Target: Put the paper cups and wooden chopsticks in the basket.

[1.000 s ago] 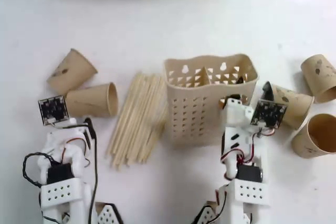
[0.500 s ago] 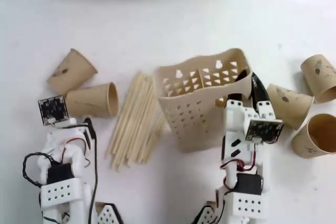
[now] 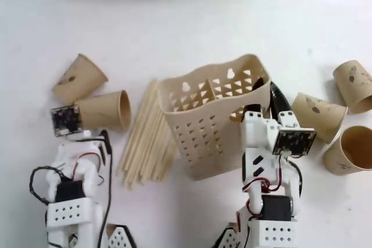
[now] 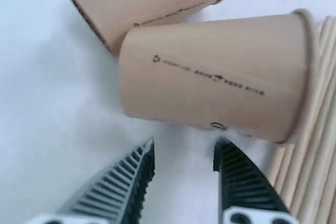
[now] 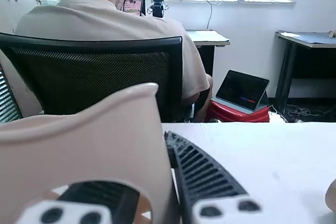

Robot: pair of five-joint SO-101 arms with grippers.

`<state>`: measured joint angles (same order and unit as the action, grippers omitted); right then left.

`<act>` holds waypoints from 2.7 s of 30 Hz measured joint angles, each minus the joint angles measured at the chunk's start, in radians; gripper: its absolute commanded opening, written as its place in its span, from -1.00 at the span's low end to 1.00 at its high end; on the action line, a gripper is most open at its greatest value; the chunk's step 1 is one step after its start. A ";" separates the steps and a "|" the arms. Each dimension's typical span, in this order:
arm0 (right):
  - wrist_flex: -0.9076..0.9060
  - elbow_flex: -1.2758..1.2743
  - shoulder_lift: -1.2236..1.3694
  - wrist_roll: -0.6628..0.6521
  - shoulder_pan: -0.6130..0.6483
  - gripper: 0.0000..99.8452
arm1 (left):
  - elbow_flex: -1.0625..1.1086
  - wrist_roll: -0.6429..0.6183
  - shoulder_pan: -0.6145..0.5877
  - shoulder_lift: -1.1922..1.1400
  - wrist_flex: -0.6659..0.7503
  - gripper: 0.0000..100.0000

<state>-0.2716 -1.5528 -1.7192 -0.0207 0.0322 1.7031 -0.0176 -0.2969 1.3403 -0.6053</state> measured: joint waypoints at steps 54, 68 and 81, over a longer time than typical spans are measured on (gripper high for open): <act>0.031 -0.025 -0.002 0.018 0.064 -0.96 | -2.160 0.819 0.580 -1.309 -1.183 -0.42; 0.041 -0.028 -0.002 0.018 0.133 -0.96 | -2.119 0.881 0.582 -1.502 -1.079 -0.92; -0.080 -0.028 -0.003 0.009 0.129 -0.64 | -2.134 0.749 0.632 -1.536 -1.062 -0.96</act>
<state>-0.3514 -1.5804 -1.7223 -0.0115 0.1611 -0.4312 0.7311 0.3353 -0.1956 -1.6671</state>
